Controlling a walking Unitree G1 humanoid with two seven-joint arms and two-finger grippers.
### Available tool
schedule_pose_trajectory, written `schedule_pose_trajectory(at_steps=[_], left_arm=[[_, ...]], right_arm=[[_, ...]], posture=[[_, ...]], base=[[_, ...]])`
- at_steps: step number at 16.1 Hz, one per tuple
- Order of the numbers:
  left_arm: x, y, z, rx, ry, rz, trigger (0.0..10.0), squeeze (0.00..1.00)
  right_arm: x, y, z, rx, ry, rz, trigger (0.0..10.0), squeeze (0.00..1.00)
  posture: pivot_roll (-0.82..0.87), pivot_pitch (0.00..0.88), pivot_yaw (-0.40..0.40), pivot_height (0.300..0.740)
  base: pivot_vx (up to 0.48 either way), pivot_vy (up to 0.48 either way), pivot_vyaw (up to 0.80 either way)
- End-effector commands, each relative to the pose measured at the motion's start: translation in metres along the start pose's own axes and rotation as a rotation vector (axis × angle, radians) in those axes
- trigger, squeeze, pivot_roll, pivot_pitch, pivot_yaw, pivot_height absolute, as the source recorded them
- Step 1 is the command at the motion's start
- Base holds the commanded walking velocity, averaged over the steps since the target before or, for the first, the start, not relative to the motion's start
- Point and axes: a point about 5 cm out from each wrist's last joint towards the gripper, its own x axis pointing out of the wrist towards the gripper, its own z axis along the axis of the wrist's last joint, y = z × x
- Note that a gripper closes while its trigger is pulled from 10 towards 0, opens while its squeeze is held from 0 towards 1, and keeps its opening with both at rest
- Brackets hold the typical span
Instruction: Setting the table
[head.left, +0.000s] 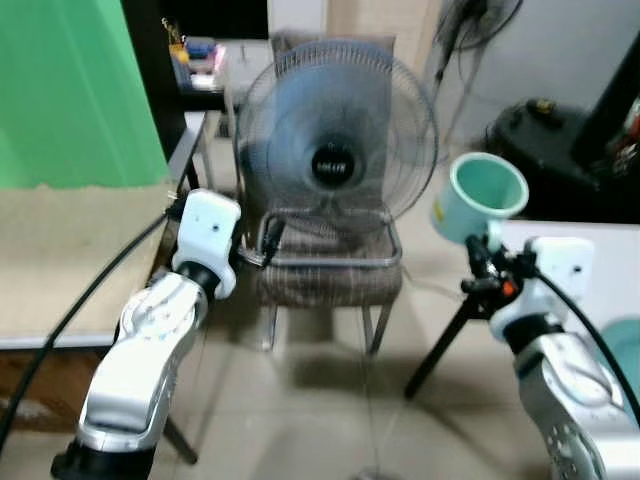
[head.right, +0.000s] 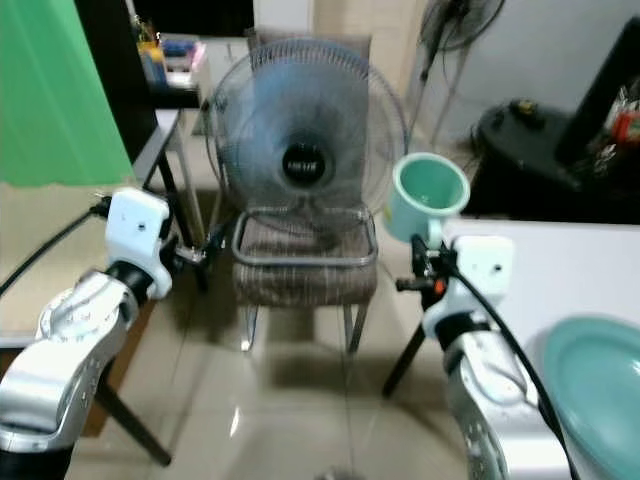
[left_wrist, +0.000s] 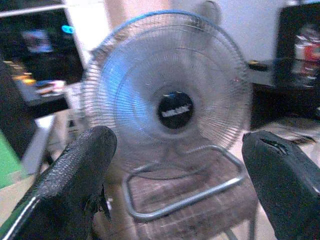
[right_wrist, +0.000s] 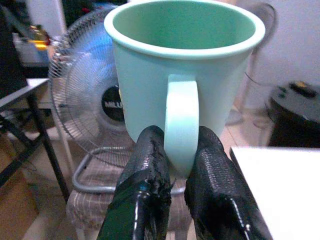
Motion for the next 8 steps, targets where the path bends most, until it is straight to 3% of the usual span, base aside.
schedule_pose_trajectory(at_steps=[1,5,8], left_arm=[[-0.0001,0.0015,-0.0045,-0.002,0.021,0.015,10.0,0.0],[0.001,0.004,-0.0036,-0.01,0.012,0.028,10.0,0.0],[0.0036,0.0047,-0.0048,-0.025,0.022,0.022,10.0,0.0]], right_arm=[[0.0014,0.0004,0.0035,-0.008,-0.011,0.003,10.0,0.0],[0.0028,0.0029,0.0056,-0.016,-0.019,0.017,10.0,0.0],[0.0035,0.0026,0.007,-0.016,-0.024,0.012,10.0,0.0]], posture=[[0.06,0.0,-0.041,0.74],[0.06,0.0,-0.042,0.74],[0.06,0.0,-0.042,0.74]], base=[[0.0,0.0,-0.8],[0.0,0.0,-0.8],[0.0,0.422,-0.8]])
